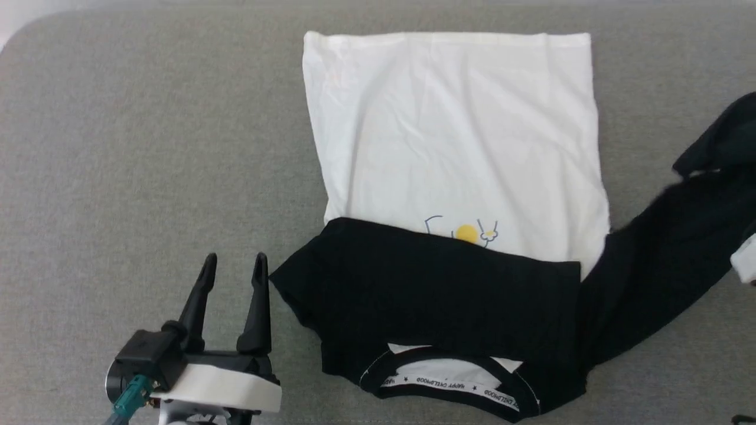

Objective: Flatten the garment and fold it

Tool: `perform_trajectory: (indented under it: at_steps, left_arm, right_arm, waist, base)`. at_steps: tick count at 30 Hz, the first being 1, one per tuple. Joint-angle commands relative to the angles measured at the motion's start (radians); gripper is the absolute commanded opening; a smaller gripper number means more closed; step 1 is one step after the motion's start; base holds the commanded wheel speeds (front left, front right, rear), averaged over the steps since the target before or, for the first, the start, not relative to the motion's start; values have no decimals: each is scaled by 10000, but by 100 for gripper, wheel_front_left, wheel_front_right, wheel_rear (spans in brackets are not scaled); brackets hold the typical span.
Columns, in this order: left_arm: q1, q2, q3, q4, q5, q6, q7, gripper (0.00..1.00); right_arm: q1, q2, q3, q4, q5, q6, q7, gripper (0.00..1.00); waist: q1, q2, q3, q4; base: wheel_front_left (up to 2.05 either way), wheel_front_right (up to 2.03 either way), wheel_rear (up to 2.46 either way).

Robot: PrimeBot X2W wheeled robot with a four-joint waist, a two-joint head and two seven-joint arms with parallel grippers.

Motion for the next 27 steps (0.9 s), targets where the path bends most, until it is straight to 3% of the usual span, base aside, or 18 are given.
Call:
perform_trajectory:
  at_steps: [1, 8, 16, 21, 27]
  left_arm:
    - [134, 49, 45, -47, -43, 90, 22, 100]
    - [674, 139, 76, -234, -44, 279, 189, 100]
    - [1264, 139, 62, -382, -121, 461, 341, 100]
    - [1377, 117, -26, -442, -125, 520, 407, 100]
    - [1377, 86, -194, -421, -131, 518, 477, 100]
  right_arm:
    - [128, 52, 70, -158, 70, -7, -46, 0]
    - [856, 290, 793, -1686, 519, -7, 401, 0]
    - [1292, 299, 2682, -2818, 839, -7, 1148, 0]
    - [1255, 335, 4145, -2689, 946, -7, 1314, 0]
    - [891, 220, 5654, -1514, 983, -7, 982, 0]
  waist:
    - [2, 0, -478, -342]
    - [2, 0, -1165, -388]
    - [2, 0, -1654, -114]
    - [2, 0, -1819, 109]
    - [2, 0, -1884, 474]
  base:
    - [0, 0, 0]
    - [0, 0, 0]
    - [0, 0, 0]
    - [0, 0, 0]
    - [0, 0, 0]
